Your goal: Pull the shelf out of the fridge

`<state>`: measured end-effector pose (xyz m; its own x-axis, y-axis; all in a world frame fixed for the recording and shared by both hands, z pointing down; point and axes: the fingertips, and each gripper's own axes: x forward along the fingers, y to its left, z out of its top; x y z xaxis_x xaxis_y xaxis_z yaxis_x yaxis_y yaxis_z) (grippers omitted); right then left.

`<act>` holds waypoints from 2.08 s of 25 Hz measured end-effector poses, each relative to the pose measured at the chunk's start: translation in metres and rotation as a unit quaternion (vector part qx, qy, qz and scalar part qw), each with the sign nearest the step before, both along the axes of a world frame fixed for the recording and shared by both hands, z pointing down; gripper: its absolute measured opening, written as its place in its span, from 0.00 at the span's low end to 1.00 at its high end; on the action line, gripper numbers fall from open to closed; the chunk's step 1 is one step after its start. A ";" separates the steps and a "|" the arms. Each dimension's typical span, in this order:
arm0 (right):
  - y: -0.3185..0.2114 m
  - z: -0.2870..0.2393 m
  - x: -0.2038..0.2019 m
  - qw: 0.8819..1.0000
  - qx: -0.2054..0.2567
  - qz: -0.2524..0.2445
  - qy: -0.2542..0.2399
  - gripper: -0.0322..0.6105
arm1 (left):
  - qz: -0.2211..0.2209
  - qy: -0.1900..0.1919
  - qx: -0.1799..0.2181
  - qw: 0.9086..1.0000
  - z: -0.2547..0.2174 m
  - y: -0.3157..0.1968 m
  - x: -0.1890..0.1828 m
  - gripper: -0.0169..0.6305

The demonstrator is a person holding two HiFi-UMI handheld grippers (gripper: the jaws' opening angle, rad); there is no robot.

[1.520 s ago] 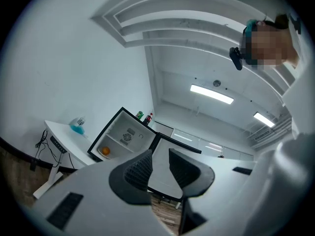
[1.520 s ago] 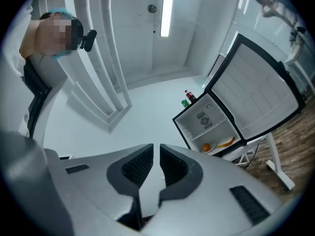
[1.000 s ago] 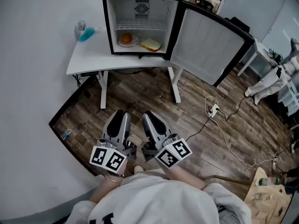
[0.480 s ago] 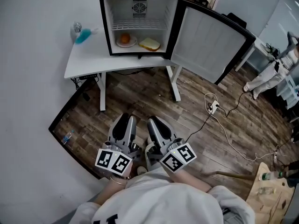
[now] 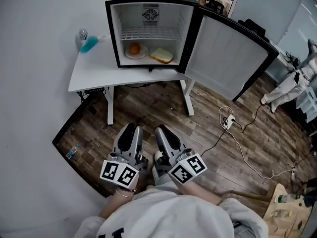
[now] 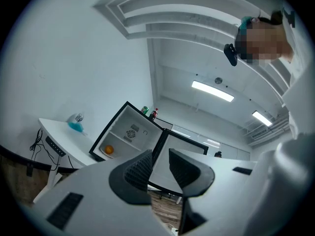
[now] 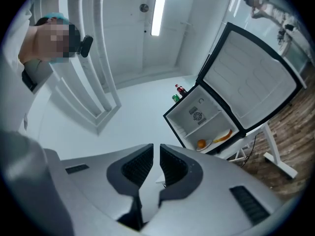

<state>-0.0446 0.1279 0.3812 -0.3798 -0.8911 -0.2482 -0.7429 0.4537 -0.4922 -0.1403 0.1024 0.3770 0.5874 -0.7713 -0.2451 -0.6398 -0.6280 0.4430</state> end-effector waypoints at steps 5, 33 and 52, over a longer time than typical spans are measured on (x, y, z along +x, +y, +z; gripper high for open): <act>-0.052 -0.008 0.017 1.000 0.015 0.001 0.006 0.15 | -0.010 0.001 0.003 1.000 -0.002 -0.053 0.010 0.20; -0.242 -0.025 0.087 0.999 0.019 -0.049 -0.013 0.15 | -0.032 -0.013 0.016 0.999 -0.019 -0.231 0.094 0.17; -0.301 -0.005 0.084 0.999 -0.002 -0.035 -0.005 0.15 | -0.033 -0.004 -0.005 0.999 -0.004 -0.286 0.084 0.15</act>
